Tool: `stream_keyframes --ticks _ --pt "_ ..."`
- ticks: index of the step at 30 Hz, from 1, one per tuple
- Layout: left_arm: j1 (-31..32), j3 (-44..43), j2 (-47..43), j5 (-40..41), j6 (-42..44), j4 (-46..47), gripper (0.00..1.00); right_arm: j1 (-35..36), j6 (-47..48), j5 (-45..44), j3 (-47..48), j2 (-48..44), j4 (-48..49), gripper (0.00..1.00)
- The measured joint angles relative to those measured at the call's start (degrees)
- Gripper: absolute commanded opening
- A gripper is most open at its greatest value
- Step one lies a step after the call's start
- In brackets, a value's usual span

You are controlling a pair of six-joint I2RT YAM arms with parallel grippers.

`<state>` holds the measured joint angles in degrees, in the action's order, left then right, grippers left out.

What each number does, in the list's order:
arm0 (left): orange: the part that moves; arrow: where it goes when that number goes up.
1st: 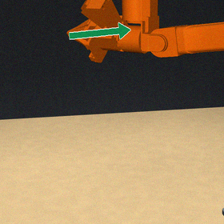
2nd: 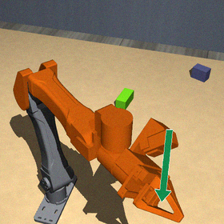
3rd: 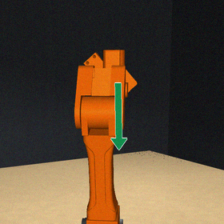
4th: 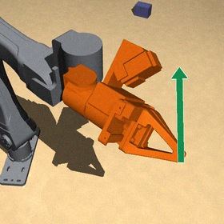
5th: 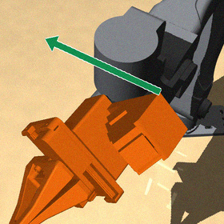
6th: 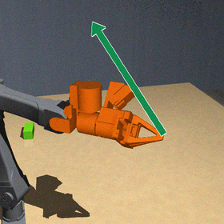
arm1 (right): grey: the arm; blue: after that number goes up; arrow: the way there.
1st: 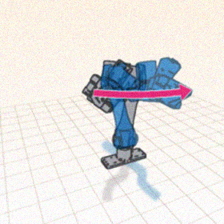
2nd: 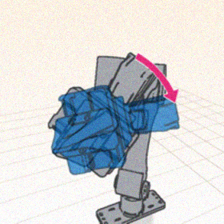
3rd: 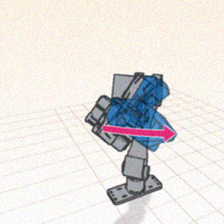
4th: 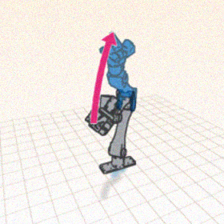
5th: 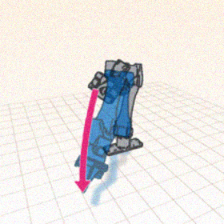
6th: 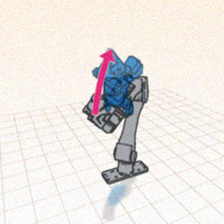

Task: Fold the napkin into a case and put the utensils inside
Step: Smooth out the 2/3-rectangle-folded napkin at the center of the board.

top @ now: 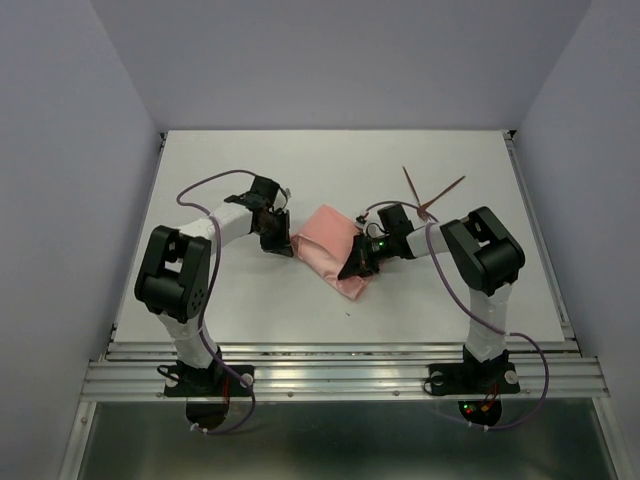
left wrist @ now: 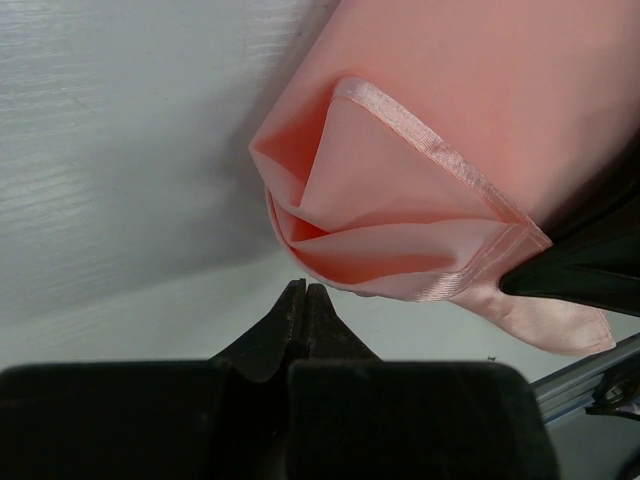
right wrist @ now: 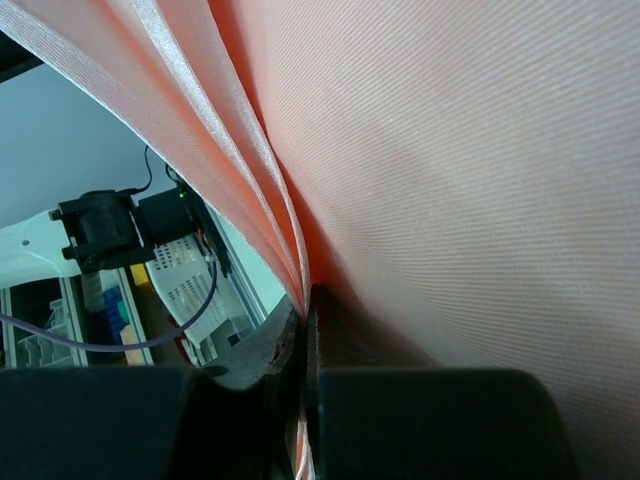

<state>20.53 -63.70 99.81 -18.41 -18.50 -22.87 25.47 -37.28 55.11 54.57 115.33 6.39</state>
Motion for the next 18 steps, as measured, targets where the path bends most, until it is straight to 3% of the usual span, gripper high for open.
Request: stream_keyframes --ticks 18 --pt "0.0 -3.6 4.3 -3.4 -0.7 2.5 0.00 0.0 0.1 -0.5 0.9 0.1 -1.3 0.01"
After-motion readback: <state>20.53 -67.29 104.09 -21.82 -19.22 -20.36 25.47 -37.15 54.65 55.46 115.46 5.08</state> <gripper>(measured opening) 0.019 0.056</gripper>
